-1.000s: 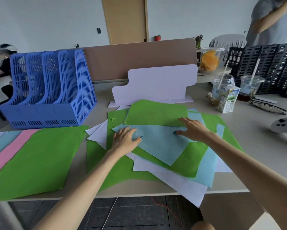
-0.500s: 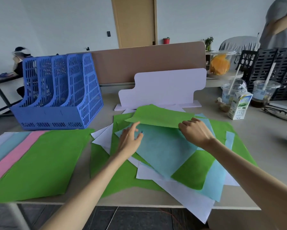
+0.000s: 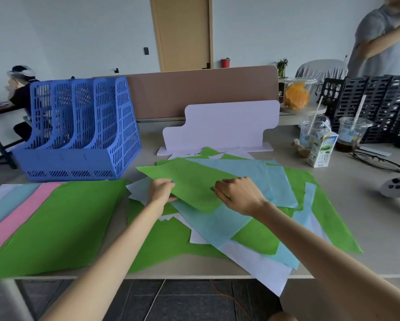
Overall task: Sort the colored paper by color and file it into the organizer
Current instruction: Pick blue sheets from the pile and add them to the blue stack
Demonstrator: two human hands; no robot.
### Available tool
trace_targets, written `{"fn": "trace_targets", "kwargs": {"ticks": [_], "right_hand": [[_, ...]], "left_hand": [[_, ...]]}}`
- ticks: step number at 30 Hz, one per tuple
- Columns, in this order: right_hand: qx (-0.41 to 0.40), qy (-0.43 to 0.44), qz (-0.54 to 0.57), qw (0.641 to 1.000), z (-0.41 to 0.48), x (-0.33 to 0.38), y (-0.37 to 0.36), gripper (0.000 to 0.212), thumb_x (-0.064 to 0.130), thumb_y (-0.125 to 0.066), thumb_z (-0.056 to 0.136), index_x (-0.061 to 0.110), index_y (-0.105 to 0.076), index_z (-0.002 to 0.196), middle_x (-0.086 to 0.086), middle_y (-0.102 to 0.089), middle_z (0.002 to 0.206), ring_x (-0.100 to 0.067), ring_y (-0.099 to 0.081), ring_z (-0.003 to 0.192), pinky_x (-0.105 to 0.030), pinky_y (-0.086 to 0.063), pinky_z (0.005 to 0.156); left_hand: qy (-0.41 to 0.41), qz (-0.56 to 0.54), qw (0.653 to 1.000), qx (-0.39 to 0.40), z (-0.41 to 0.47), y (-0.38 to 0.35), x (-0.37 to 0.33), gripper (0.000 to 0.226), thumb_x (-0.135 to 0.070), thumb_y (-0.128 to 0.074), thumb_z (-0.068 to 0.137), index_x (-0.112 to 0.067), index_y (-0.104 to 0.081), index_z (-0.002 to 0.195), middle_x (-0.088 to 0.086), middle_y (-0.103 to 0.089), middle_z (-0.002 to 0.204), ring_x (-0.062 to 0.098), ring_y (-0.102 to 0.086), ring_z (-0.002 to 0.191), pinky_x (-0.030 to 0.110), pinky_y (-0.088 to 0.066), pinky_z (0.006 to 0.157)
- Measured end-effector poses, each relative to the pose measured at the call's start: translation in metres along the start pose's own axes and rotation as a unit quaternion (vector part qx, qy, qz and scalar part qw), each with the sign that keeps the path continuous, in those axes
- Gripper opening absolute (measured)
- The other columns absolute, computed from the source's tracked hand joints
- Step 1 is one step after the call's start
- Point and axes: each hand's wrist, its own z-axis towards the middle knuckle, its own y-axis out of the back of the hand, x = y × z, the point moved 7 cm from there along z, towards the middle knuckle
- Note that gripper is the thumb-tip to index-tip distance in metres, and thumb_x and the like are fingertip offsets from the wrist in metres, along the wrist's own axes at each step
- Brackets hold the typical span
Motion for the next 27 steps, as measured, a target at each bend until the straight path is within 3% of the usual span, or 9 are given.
{"fn": "trace_targets", "kwargs": {"ticks": [3, 5, 10, 13, 17, 19, 20, 22, 27], "right_hand": [[0.071, -0.138, -0.012, 0.988, -0.003, -0.029, -0.016, 0.023, 0.028, -0.038, 0.098, 0.013, -0.055, 0.1, -0.007, -0.066, 0.099, -0.033, -0.062, 0.088, -0.034, -0.041, 0.064], [0.114, -0.232, 0.003, 0.966, -0.012, -0.049, -0.027, 0.029, 0.03, -0.045, 0.096, 0.011, -0.051, 0.117, -0.008, -0.06, 0.119, -0.03, -0.058, 0.107, -0.036, -0.045, 0.079], [0.224, -0.204, 0.042, 0.952, -0.025, -0.068, -0.055, 0.05, 0.051, -0.037, 0.097, 0.03, -0.038, 0.143, 0.002, -0.029, 0.155, -0.016, -0.021, 0.144, -0.035, -0.017, 0.116], [0.271, -0.209, -0.028, 0.939, -0.031, -0.087, -0.059, 0.052, 0.053, -0.025, 0.099, 0.037, -0.023, 0.148, 0.002, -0.005, 0.161, -0.017, -0.001, 0.148, -0.04, -0.001, 0.12], [0.308, -0.25, -0.048, 0.917, -0.031, -0.106, -0.063, 0.058, 0.054, -0.018, 0.099, 0.03, -0.015, 0.152, 0.0, 0.002, 0.161, -0.019, 0.003, 0.148, -0.042, 0.001, 0.119], [0.315, -0.257, -0.031, 0.913, -0.028, -0.107, -0.067, 0.059, 0.055, -0.016, 0.099, 0.031, -0.014, 0.152, 0.0, 0.003, 0.161, -0.019, 0.004, 0.148, -0.041, 0.002, 0.119], [0.315, -0.259, -0.024, 0.913, -0.026, -0.107, -0.069, 0.059, 0.056, -0.016, 0.099, 0.031, -0.013, 0.152, 0.001, 0.004, 0.161, -0.019, 0.005, 0.148, -0.041, 0.002, 0.119], [0.318, -0.26, -0.017, 0.912, -0.023, -0.108, -0.073, 0.06, 0.057, -0.015, 0.098, 0.031, -0.011, 0.152, 0.001, 0.006, 0.161, -0.019, 0.005, 0.147, -0.041, 0.003, 0.119], [0.284, -0.248, 0.012, 0.926, -0.007, -0.112, -0.079, 0.059, 0.053, -0.02, 0.1, 0.026, -0.018, 0.151, -0.001, -0.004, 0.161, -0.019, -0.002, 0.147, -0.039, -0.001, 0.118]], "left_hand": [[-0.034, 0.136, 0.989, -0.046, 0.006, 0.026, 0.0, 0.034, 0.005, -0.051, 0.087, -0.01, -0.062, 0.115, 0.011, -0.059, 0.124, 0.021, -0.059, 0.086, 0.033, -0.054, 0.067], [-0.059, 0.218, 0.973, -0.049, 0.007, 0.037, -0.003, 0.036, 0.005, -0.047, 0.087, -0.015, -0.06, 0.115, 0.007, -0.058, 0.126, 0.015, -0.055, 0.067, 0.027, -0.047, 0.055], [-0.061, 0.298, 0.951, -0.051, 0.016, 0.053, 0.002, 0.045, 0.004, -0.049, 0.089, -0.016, -0.042, 0.129, 0.013, -0.053, 0.126, 0.012, -0.041, 0.049, 0.024, -0.034, 0.043], [-0.074, 0.305, 0.945, -0.094, 0.018, 0.062, 0.002, 0.055, -0.001, -0.058, 0.088, -0.016, -0.032, 0.133, 0.013, -0.049, 0.129, 0.023, -0.059, 0.066, 0.029, -0.044, 0.051], [-0.099, 0.339, 0.928, -0.118, 0.015, 0.068, 0.002, 0.064, -0.01, -0.065, 0.086, -0.014, -0.032, 0.14, 0.012, -0.047, 0.138, 0.03, -0.065, 0.093, 0.028, -0.045, 0.051], [-0.11, 0.372, 0.914, -0.119, 0.014, 0.066, 0.0, 0.068, -0.016, -0.067, 0.086, -0.015, -0.031, 0.143, 0.012, -0.039, 0.145, 0.029, -0.059, 0.107, 0.032, -0.051, 0.064], [-0.116, 0.395, 0.903, -0.121, 0.014, 0.064, -0.001, 0.069, -0.019, -0.067, 0.086, -0.016, -0.031, 0.145, 0.012, -0.032, 0.15, 0.03, -0.05, 0.121, 0.037, -0.052, 0.08], [-0.136, 0.444, 0.878, -0.12, 0.012, 0.057, -0.004, 0.069, -0.024, -0.066, 0.086, -0.018, -0.032, 0.145, 0.011, -0.018, 0.156, 0.032, -0.025, 0.139, 0.044, -0.035, 0.106], [-0.217, 0.447, 0.867, -0.04, 0.01, 0.013, -0.01, 0.049, -0.023, -0.062, 0.09, -0.021, -0.048, 0.137, 0.006, -0.026, 0.155, 0.028, -0.022, 0.141, 0.043, -0.022, 0.115]]}}
